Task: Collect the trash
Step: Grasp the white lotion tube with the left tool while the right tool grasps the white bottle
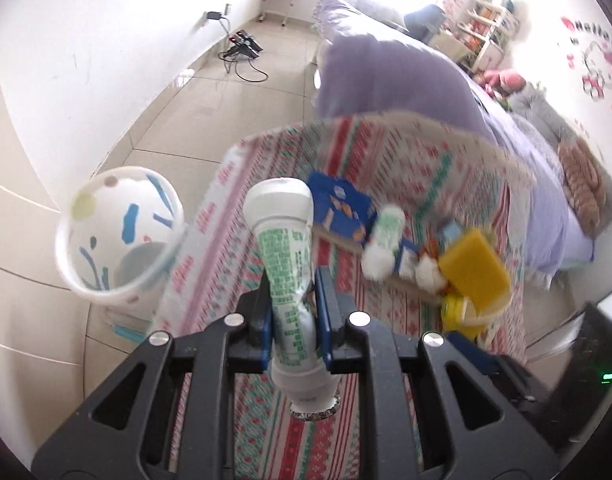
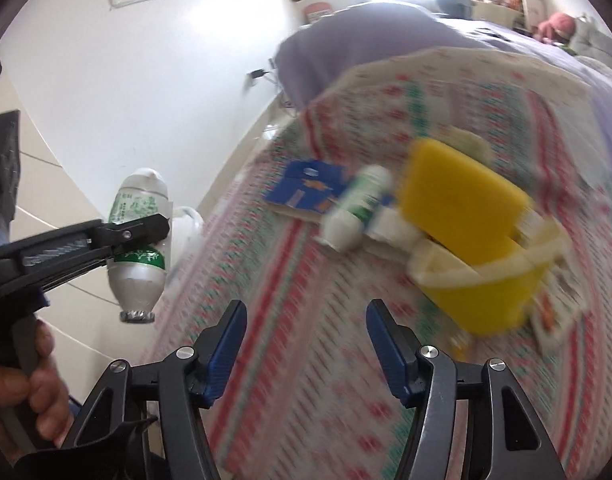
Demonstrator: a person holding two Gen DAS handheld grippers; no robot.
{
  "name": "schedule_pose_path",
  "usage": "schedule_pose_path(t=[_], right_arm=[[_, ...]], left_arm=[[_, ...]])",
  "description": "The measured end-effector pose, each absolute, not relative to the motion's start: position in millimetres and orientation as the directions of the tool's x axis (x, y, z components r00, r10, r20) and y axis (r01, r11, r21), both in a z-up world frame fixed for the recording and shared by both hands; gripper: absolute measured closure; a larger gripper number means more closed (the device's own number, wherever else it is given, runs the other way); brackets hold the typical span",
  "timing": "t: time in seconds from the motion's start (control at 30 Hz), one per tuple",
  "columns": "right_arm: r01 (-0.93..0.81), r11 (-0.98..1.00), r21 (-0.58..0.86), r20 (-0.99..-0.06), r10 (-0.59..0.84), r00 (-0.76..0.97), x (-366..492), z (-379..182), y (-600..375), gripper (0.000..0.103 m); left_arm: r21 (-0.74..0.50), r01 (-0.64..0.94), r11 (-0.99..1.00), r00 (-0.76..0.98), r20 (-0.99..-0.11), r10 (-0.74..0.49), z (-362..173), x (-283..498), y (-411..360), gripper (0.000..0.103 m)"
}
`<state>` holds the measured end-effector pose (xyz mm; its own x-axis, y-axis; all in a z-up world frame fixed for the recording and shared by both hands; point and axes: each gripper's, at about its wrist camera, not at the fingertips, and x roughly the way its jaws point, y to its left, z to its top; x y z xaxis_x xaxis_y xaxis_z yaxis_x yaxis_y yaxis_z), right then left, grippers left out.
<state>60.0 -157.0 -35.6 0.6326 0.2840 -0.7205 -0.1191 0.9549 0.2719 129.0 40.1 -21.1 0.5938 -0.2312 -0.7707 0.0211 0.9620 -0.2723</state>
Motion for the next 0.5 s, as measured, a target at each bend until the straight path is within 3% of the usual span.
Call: schedule_pose_path(t=[0.13, 0.2, 0.3, 0.43, 0.5], right_arm=[[-0.096, 0.964, 0.247, -0.752, 0.253, 0.609, 115, -37, -143, 0.042], [-0.072, 0.974, 0.216, -0.773, 0.215, 0.597, 141, -42, -141, 0.054], [-0.002, 0.987, 0.158, -0.829, 0.134, 0.543, 179, -59, -145, 0.064], [0.041, 0.996, 0.074, -0.849, 0.041, 0.527, 199, -66, -145, 0.065], [0.042, 0.996, 0.077, -0.868, 0.046, 0.494, 208, -73, -144, 0.062]], left_arm=[[-0.307, 0.011, 0.952, 0.606, -0.755, -0.251, -8, 154, 53, 0.083], [-0.342, 0.007, 0.940, 0.608, -0.745, -0.276, -13, 166, 60, 0.083], [-0.275, 0.003, 0.962, 0.614, -0.758, -0.219, -28, 165, 67, 0.083], [-0.370, -0.034, 0.928, 0.552, -0.781, -0.291, -49, 172, 86, 0.083], [-0.361, -0.032, 0.932, 0.558, -0.780, -0.283, -49, 173, 87, 0.083]])
